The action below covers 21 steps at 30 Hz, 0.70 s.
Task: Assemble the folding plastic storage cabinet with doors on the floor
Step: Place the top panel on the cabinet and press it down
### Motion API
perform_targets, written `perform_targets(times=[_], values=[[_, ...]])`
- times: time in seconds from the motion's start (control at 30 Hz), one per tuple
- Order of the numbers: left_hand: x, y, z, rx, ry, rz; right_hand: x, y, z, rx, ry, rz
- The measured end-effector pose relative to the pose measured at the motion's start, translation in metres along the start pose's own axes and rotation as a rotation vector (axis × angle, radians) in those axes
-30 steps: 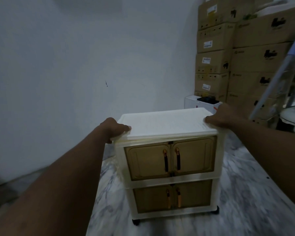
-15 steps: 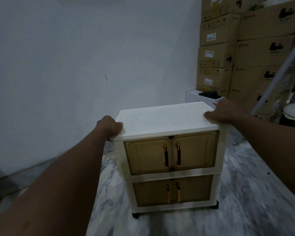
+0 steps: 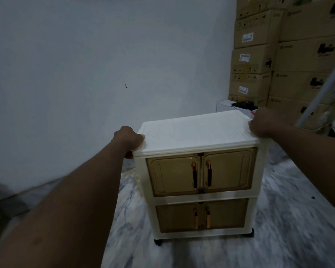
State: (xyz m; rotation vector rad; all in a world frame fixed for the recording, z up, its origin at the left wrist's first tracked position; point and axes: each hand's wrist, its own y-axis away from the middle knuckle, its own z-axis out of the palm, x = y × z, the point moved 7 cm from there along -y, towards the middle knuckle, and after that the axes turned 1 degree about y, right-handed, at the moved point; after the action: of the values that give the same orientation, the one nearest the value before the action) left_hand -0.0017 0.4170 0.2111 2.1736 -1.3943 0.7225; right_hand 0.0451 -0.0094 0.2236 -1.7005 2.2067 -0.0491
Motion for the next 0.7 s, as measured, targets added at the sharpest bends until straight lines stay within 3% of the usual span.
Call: perform_targets(times=[0.23,0.53,0.7], values=[[-0.009,-0.001,0.003,-0.108,0.123,-0.017,0.009,-0.014,0.013,-0.038,-0.040,0.001],[-0.007,-0.007,0.012,-0.143,0.093,-0.026,0.011,-0.008,0.017,-0.024,-0.009,-0.020],[0.015,-0.015,0.012,-0.016,-0.101,0.202,-0.003,-0.010,0.004,0.039,0.047,-0.092]])
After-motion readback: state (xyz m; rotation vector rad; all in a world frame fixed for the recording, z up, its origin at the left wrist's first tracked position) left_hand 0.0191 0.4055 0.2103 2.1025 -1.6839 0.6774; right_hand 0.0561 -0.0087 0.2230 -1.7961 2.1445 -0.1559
